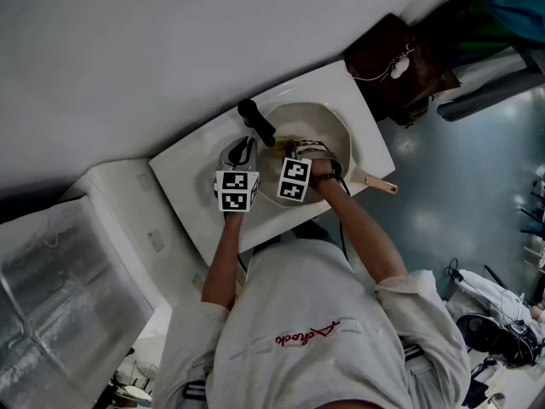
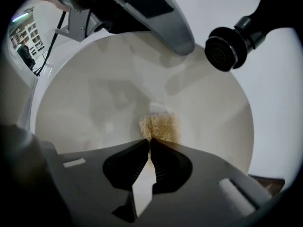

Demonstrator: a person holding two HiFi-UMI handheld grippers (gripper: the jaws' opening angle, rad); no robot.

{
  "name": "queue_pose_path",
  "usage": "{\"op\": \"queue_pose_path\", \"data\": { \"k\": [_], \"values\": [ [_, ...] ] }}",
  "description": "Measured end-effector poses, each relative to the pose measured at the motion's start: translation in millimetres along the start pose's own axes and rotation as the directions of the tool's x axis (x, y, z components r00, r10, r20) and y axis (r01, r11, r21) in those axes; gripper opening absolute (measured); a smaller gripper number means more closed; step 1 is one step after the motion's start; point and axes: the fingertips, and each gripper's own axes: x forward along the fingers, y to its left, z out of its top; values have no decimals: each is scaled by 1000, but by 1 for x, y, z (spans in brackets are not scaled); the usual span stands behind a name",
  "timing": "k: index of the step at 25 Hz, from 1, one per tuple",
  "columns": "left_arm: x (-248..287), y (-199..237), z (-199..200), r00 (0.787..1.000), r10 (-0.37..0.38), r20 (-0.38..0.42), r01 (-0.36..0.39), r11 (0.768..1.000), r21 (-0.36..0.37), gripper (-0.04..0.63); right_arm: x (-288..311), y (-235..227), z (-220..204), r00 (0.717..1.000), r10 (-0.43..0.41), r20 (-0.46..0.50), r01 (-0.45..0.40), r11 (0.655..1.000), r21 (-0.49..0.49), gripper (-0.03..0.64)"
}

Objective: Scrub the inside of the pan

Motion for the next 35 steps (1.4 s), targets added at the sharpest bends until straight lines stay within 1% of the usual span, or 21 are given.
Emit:
{"op": "queue_pose_path", "data": {
  "k": [7,13,20,35],
  "values": [
    [0,0,0,1000,0,-1,0,1000,-1,38,2,-8,-24,999,-9,-34,10,1000,26,25],
    [0,0,0,1000,7,-3,-7,1000,-2,37,1,-3,-36,998,-9,-56,11,1000,29,25],
    [0,1,-1,1000,13,1,-13,1000,-6,36,-1,26,-26,998,11,-58,-13,1000,-27,25],
    [-1,-1,-1,1000,20,-10,-20,999,-27,37,-1,27,-24,1000,11,-23,-11,1000,4,26]
  ]
}}
